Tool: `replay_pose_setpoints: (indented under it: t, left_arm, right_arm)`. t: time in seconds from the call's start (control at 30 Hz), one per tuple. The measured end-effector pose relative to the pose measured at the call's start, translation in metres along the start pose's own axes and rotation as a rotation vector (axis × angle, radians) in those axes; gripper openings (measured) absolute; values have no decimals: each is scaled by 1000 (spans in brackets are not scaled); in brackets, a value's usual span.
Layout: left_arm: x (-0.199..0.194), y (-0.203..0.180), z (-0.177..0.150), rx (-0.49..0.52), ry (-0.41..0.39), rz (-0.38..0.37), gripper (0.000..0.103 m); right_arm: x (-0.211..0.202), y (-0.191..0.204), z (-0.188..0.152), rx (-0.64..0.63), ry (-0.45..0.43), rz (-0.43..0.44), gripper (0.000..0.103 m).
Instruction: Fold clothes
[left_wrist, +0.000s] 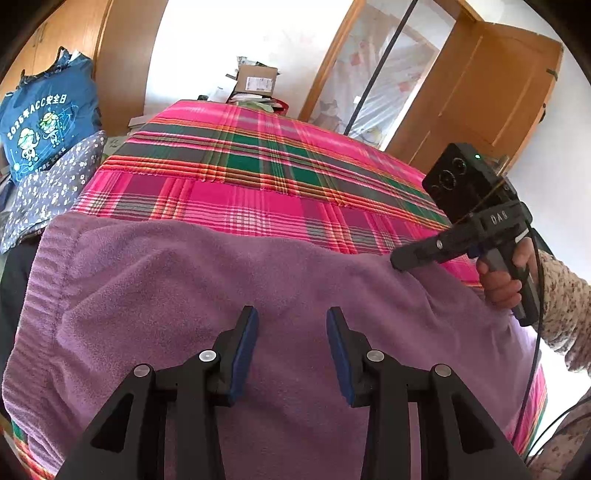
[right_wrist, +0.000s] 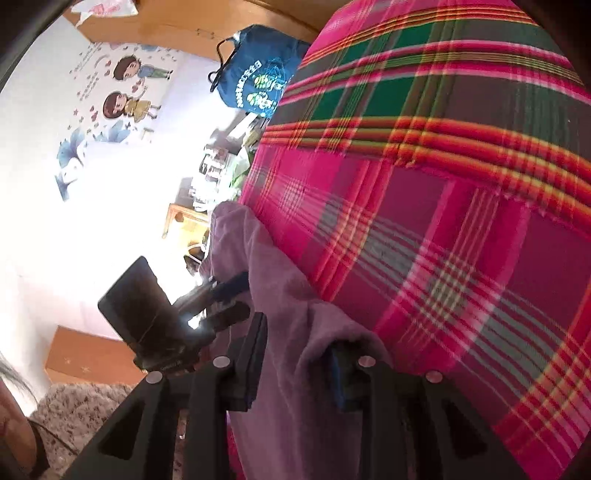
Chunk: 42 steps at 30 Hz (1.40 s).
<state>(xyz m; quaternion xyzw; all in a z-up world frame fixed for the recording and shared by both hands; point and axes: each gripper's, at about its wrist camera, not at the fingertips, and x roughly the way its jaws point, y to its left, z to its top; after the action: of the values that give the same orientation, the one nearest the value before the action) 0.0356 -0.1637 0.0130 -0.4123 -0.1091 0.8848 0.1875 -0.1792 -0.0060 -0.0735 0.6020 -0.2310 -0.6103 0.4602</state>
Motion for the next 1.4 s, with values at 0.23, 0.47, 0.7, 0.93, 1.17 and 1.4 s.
replay_pose_setpoints:
  t: [0.23,0.47,0.7,0.93,1.17,1.4]
  left_arm:
    - [0,0,1,-2,0,2,40]
    - [0,2,0,-3,-4,-3,40]
    - [0,3,0,-2,-8,-6,40]
    - [1,3,0,1,-7,-3,40]
    - [2,1,0,4,-6,5,40]
    - [2,-1,0,9,-6,15,40]
  right_arm:
    - [-20,-17,-2,81,-91,54,6]
    - [-29,-13,2,49,-100,57,4]
    - [-29,-26,11,29,-67,-40,3]
    - [-25,-10,17,-109,-4,-156,3]
    - [-33,-10,9,-111,-1,-156,4]
    - [-74,10,-24,-218,-78,-372,7]
